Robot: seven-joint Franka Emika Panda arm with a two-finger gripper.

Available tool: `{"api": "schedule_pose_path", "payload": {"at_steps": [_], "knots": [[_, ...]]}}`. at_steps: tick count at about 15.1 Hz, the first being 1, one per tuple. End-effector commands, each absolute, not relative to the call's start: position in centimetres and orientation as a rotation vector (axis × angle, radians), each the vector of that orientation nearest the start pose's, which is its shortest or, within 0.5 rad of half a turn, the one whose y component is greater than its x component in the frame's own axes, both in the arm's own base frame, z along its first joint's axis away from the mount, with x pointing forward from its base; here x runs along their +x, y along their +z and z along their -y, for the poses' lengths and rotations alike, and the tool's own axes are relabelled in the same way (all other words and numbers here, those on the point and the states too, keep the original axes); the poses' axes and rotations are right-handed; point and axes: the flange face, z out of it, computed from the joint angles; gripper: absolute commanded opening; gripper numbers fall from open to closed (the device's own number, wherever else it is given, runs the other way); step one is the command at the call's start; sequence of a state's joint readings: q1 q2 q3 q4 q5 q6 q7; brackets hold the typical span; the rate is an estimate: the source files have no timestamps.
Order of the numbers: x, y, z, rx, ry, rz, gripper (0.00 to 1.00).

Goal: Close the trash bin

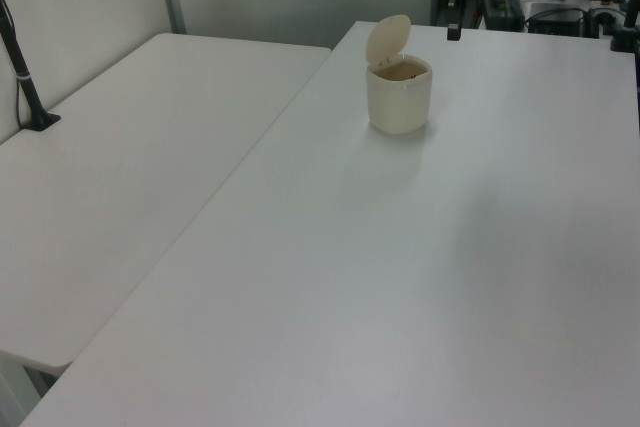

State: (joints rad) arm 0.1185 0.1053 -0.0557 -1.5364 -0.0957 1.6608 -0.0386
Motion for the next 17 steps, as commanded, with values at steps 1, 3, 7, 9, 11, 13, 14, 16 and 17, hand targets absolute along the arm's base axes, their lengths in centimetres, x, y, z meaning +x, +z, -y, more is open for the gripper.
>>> {"api": "schedule_pose_path", "payload": {"at_steps": [1,3,7,9,11,13,14,16,17], "knots": [[59.5,58.4,-2.7,-3.229,-0.060,0.187,0.00],[60.5,58.4,-2.3,-3.228,-0.107,0.169,0.00],[62.7,58.3,2.1,-3.237,-0.215,0.058,0.00],[63.5,59.7,5.0,-3.225,-0.385,-0.018,0.00],[64.3,60.5,7.0,-3.199,-0.542,-0.126,0.00],[65.4,60.3,9.1,-3.174,-0.673,-0.222,0.00],[66.0,60.1,10.2,-3.158,-0.743,-0.258,0.00],[67.4,59.3,11.8,-3.119,-0.892,-0.320,0.00],[68.0,58.6,12.6,-3.099,-0.945,-0.357,0.00]]}}
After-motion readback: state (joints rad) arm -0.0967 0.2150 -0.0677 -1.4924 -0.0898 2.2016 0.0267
